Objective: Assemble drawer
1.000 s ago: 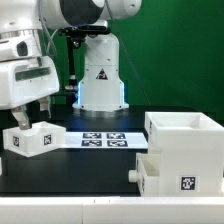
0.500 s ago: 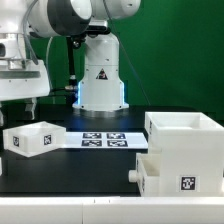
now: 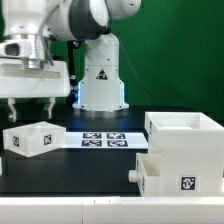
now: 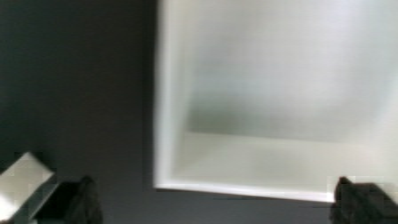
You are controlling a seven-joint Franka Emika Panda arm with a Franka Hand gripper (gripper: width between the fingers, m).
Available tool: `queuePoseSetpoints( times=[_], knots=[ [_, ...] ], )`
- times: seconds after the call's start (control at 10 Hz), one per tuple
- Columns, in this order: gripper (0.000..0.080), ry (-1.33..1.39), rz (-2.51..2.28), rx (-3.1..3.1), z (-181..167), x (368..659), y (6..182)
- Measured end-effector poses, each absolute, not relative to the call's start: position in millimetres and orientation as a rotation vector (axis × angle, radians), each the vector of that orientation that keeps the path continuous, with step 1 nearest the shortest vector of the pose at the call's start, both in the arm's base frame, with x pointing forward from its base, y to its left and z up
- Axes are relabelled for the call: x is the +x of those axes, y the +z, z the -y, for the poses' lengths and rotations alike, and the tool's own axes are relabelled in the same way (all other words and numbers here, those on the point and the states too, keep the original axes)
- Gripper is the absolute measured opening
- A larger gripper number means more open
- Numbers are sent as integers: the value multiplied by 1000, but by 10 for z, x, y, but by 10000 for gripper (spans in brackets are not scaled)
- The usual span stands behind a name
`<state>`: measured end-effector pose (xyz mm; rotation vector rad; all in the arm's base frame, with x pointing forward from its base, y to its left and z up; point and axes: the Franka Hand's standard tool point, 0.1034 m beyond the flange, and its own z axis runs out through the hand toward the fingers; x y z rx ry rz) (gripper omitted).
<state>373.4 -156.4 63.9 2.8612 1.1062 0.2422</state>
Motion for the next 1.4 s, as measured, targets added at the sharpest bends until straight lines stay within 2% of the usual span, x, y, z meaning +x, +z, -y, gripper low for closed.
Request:
queuePoseSetpoints(
  times=[0.1, 0.6, 1.1, 1.4],
  knots=[
    [652, 224, -1060, 2898, 1369, 3623, 572],
    [652, 165, -1010, 2983, 1358, 3619, 511],
    [652, 110, -973, 3051, 1449, 3338, 144],
    [652, 108, -926, 3069, 1526, 3283, 77]
  ],
)
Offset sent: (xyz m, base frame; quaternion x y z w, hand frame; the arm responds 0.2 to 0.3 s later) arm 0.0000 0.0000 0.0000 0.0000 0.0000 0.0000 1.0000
